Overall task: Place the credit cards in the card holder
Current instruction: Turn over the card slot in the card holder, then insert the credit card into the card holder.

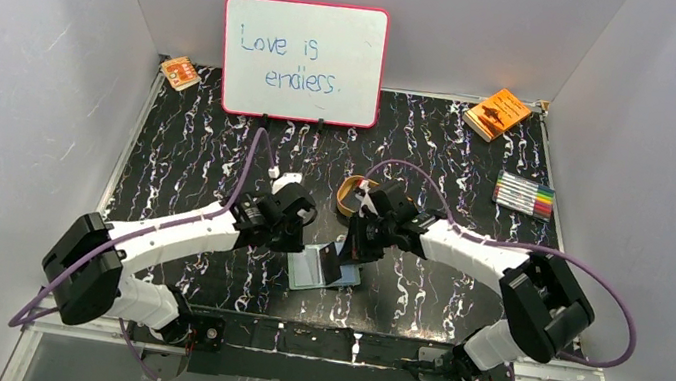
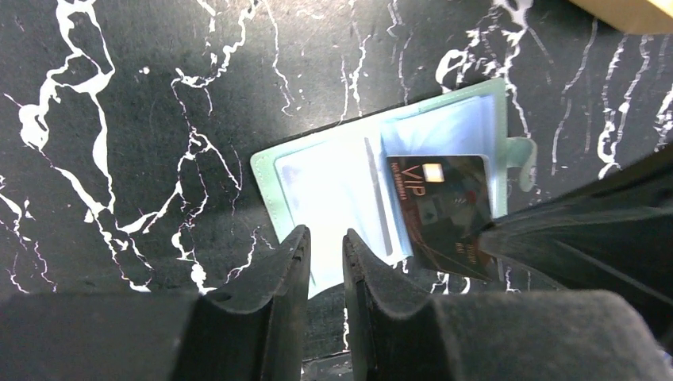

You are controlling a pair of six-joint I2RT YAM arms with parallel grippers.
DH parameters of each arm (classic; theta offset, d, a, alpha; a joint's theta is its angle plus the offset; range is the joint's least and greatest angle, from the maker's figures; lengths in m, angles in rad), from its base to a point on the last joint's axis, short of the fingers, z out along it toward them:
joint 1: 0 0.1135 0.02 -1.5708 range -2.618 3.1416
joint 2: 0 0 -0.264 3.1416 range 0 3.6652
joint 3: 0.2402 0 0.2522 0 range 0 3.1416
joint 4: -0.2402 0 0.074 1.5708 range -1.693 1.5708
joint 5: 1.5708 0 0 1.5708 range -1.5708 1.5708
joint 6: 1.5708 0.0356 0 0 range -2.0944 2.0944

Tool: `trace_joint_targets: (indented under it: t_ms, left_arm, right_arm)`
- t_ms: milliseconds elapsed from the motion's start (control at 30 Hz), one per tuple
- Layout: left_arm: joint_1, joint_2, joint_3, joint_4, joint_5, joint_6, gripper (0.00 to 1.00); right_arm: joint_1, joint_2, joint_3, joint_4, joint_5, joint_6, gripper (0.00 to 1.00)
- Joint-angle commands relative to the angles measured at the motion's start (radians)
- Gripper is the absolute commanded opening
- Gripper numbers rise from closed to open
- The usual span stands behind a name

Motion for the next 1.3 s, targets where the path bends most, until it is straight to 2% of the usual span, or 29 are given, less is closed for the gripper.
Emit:
trace_joint_targets:
  t_ms: [0, 200, 500, 867, 1267]
  left_arm:
    - [-0.003, 0.020, -0.034, 0.051, 0.002, -0.027, 0.21]
    - [-0.003, 0.065, -0.034, 0.046, -0.029, -0.052, 0.20]
    - [-0.003, 0.012, -0.109, -0.006, -0.101, -0.121, 0.19]
    - [-0.001, 0.070, -0.141, 0.032, -0.037, -0.125, 0.15]
    - [-0.002, 0.139, -0.143, 0.057, 0.010, -0.110, 0.11]
  right_arm:
    - [-0.015, -0.068, 0.005, 0.021, 0.079, 0.031, 0.00]
    - [-0.031, -0.045, 0.001, 0.050, 0.025, 0.029, 0.00]
    - [-0.030, -0.001, 0.008, 0.138, -0.059, 0.024, 0.00]
    - [-0.028, 0.081, 0.015, 0.159, -0.073, 0.016, 0.00]
    - [-0.025, 0.102, -0.023, 0.205, -0.083, 0.043, 0.00]
